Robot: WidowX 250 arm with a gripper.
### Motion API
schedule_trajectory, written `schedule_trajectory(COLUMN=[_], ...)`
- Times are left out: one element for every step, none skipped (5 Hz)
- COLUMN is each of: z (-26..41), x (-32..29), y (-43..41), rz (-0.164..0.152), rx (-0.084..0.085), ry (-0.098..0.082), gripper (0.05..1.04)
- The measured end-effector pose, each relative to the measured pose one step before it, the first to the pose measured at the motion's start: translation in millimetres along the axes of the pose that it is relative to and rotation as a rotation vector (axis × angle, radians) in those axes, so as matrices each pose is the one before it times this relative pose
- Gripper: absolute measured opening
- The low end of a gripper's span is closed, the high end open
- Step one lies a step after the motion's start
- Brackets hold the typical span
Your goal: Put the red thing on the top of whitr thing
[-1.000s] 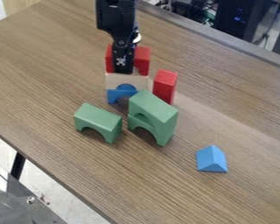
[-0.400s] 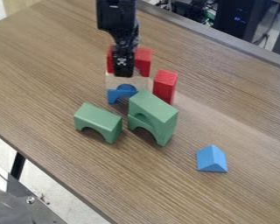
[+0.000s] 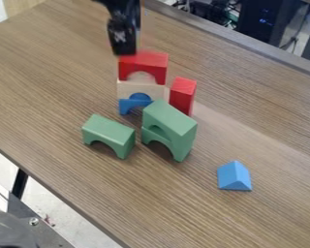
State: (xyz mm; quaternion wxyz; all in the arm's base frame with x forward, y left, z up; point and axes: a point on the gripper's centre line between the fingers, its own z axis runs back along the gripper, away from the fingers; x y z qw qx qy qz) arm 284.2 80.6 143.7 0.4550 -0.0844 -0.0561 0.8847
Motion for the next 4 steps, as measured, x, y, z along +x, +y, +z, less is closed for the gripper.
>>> schedule_trajectory(z=[34.26,37.66,0.47,-20.18], x=[9.09,8.94,5.94,-7.45], y=[-8.42,5.92,23.23,31.85], rz=[-0.0117,-0.098,-0.2413,-0.2338], rx=[0.0313,0.025,-0.0235,-0.0245], ry=[0.0546,0.0241,-0.0334,-0.0071], gripper=[0.999,0.999,0.999,0.999])
